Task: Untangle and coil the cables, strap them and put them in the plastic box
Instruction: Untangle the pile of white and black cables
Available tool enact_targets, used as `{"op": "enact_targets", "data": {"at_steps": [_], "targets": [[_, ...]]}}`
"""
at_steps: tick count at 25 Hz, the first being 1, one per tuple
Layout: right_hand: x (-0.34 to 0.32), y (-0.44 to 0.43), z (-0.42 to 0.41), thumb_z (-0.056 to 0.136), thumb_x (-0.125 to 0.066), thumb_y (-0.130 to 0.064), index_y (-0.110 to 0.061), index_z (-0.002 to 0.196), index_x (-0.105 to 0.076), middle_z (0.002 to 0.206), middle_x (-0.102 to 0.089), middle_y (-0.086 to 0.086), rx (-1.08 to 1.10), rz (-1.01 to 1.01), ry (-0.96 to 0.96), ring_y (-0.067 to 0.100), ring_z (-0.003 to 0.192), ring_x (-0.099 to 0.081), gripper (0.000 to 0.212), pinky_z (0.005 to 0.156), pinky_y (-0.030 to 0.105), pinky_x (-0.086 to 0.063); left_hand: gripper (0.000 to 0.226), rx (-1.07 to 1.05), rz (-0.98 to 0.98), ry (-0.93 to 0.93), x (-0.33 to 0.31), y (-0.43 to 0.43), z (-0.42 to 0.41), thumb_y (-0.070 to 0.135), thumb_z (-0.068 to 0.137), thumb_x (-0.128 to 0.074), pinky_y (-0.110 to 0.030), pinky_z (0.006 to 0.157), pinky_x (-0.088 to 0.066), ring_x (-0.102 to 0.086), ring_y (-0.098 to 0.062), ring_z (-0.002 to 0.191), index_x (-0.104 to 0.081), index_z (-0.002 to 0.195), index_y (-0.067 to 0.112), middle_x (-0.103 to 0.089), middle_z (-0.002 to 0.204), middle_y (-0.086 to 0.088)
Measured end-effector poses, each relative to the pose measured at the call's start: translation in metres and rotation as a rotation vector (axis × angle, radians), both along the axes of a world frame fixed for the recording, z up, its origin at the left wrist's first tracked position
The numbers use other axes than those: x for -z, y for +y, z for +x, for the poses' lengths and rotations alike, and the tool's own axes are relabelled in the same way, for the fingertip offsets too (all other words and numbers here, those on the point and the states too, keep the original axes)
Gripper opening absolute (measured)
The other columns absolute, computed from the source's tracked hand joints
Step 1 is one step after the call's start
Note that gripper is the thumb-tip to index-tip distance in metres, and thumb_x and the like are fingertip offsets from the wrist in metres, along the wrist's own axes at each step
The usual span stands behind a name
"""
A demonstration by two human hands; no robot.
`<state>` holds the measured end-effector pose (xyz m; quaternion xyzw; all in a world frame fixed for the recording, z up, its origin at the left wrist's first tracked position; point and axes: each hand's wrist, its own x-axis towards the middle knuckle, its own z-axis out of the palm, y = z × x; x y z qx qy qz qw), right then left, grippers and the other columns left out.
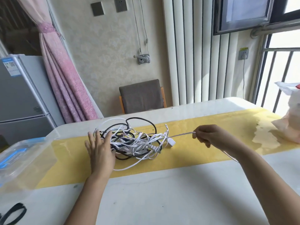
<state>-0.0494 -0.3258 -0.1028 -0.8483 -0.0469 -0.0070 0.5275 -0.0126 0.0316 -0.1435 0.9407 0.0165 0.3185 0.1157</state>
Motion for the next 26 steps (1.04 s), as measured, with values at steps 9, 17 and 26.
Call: {"op": "enact_targets", "data": {"at_steps": [9,17,26], "targets": [[0.036,0.067,-0.004,0.095,-0.046,-0.003,-0.008,0.113,-0.065,0.081,-0.061,0.002,-0.144,0.109,0.207,0.010,0.053,-0.045,0.027,0.052,0.019,-0.035,0.044,0.398,0.098,-0.090,0.019,-0.112,-0.049,0.045,0.070,-0.059,-0.035,0.078,-0.051,-0.060,-0.023,0.091,-0.061,0.102,0.014,-0.062,0.095,-0.001],[0.012,0.074,-0.014,0.100,-0.044,-0.013,-0.023,0.109,-0.069,0.045,-0.043,-0.009,-0.261,0.119,0.002,0.006,0.044,-0.031,0.029,0.044,0.014,-0.025,0.014,0.452,-0.267,0.054,-0.004,-0.073,-0.025,0.023,0.072,-0.050,-0.033,0.057,-0.039,-0.053,-0.024,0.054,-0.054,0.069,0.010,-0.057,0.053,0.001],[0.001,0.031,-0.007,0.098,-0.044,-0.012,-0.017,0.080,-0.060,0.052,-0.047,-0.003,0.085,-0.235,-0.349,0.007,0.045,-0.039,0.024,0.046,0.019,-0.030,0.028,0.617,-2.006,0.397,-0.059,-0.018,-0.001,0.025,0.068,-0.071,-0.019,0.040,-0.049,-0.053,-0.009,0.036,-0.047,0.068,0.011,-0.047,0.041,0.004]]}}
